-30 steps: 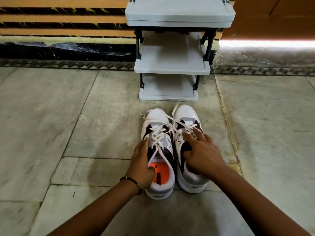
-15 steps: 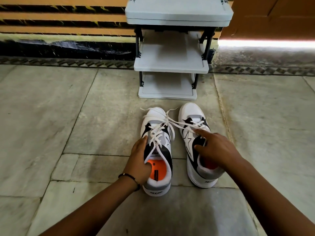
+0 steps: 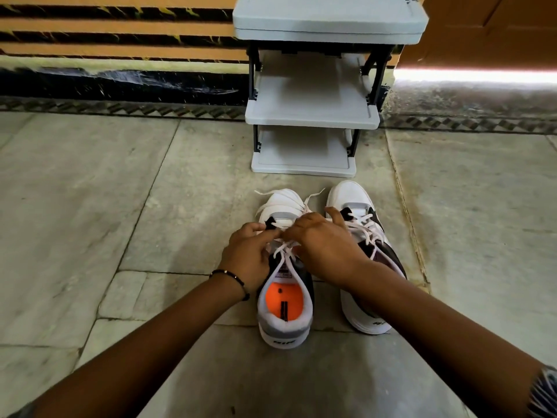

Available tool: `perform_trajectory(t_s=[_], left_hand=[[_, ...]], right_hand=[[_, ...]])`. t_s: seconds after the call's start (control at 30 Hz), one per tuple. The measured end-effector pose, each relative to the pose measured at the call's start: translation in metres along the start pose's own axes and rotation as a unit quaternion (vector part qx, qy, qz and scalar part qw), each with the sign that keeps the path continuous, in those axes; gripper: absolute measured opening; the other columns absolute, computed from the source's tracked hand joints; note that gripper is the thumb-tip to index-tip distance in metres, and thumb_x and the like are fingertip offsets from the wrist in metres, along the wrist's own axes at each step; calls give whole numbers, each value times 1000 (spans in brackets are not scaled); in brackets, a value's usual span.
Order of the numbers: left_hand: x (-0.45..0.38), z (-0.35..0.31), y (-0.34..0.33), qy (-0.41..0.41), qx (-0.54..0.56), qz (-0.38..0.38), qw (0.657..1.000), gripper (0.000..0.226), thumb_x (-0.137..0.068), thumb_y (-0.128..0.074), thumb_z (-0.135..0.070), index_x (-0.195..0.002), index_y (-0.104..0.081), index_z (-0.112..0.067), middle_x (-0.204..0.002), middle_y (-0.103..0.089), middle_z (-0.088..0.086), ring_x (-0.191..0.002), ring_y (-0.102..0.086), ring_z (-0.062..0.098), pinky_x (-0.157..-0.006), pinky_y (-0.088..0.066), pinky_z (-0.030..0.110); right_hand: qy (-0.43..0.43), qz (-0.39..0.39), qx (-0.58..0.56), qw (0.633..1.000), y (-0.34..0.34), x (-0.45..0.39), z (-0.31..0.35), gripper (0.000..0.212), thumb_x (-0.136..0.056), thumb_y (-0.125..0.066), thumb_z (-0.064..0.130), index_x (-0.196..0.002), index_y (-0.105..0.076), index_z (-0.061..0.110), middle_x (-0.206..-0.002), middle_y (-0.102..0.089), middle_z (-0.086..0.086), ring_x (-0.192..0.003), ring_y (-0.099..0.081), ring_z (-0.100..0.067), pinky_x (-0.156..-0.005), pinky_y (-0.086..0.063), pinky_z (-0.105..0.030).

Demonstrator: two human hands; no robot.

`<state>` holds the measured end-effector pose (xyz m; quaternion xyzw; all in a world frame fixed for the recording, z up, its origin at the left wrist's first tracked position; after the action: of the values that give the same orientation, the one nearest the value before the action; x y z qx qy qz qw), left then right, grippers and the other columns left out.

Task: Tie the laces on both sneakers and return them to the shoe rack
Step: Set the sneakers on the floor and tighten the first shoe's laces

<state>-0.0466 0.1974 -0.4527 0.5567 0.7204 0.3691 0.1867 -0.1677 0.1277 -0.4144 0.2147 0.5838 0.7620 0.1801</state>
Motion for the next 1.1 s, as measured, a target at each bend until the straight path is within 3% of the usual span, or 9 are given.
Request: perform_trajectory(t_s=[0.17, 0.33, 0.47, 0.6, 0.73, 0.9, 0.97, 1.03, 1.1], left_hand=[[-5, -11, 5, -70, -97, 76, 990, 41, -86, -53, -21, -127, -51, -25, -144, -35, 3, -136, -21, 27, -110, -28, 37], [-13, -13, 20, -101, -203, 43, 973, 24, -87, -51, -32, -107, -61, -23, -137, -43, -3, -141, -13, 20, -114, -15, 45], [-10, -22, 40, -105, -184, 4, 977, 37, -81, -43, -53, -86, -63, -23, -111, -61, -4, -112, -52, 16, -107, -29, 47], [4, -32, 41, -87, 57, 59, 993, 23, -87, -52, -33, -78, -66, -16, -83, -67, 0, -81, -61, 14, -80, -51, 33], [19, -41, 52, -134, 75, 34, 988, 19, -84, -50, -31, -74, -65, -24, -80, -65, -6, -82, -59, 5, -74, -44, 11], [22, -46, 81, -84, 151, 2, 985, 30, -92, -48, -29, -73, -62, -11, -51, -59, -3, -46, -56, 1, -49, -40, 6], [23, -41, 77, -19, 88, 137, 986, 23, -92, -48, -22, -73, -61, -20, -54, -60, 2, -46, -58, 5, -50, -46, 13], [27, -31, 62, 12, -43, 274, 961, 20, -92, -48, -20, -79, -63, -26, -77, -68, 5, -67, -65, 16, -67, -54, 26], [26, -30, 48, -9, -100, 238, 966, 21, -89, -50, -11, -103, -64, -21, -98, -69, 6, -88, -63, 19, -81, -51, 29]], right_hand=[[-1, -69, -124, 990, -3, 0, -5, 17, -79, -58, 12, -89, -72, 13, -88, -72, -9, -90, -60, -27, -84, -44, -37], [-33, -58, -253, 965, 4, 4, -9, 9, -83, -64, 13, -81, -71, 8, -70, -66, -1, -64, -58, -15, -60, -42, -21], [-67, -21, -270, 960, 2, 5, -13, 10, -85, -62, 17, -89, -71, 15, -59, -55, 11, -52, -51, 0, -50, -34, -9], [-63, 1, -247, 967, -1, 7, -11, 13, -86, -60, 22, -95, -69, 23, -54, -50, 11, -50, -49, 1, -50, -34, -13], [-44, 43, -240, 969, -7, 11, -11, 9, -86, -59, 26, -88, -66, 30, -71, -63, 3, -63, -54, -11, -63, -45, -30], [-56, 26, -273, 960, -7, 10, -14, 8, -84, -60, 20, -82, -67, 24, -75, -68, -1, -70, -59, -15, -68, -48, -33], [-48, 23, -277, 959, -8, 9, -12, 7, -83, -61, 19, -83, -68, 20, -78, -69, 0, -75, -61, -16, -70, -50, -34], [-44, 16, -278, 959, -7, 9, -10, 9, -82, -63, 19, -87, -70, 20, -82, -69, 3, -78, -62, -13, -72, -49, -31], [-27, -9, -256, 966, -5, 10, -8, 11, -80, -63, 17, -88, -70, 22, -87, -70, 4, -78, -62, -14, -70, -48, -30]])
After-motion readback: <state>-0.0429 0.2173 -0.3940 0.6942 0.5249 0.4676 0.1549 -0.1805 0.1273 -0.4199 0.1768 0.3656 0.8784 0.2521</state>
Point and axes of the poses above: each hand's wrist, its own x-axis away from the middle knuckle, its own y-axis out of the back of the hand, z = x × y, the point moved 3 cm from there along -x, towards the middle knuckle
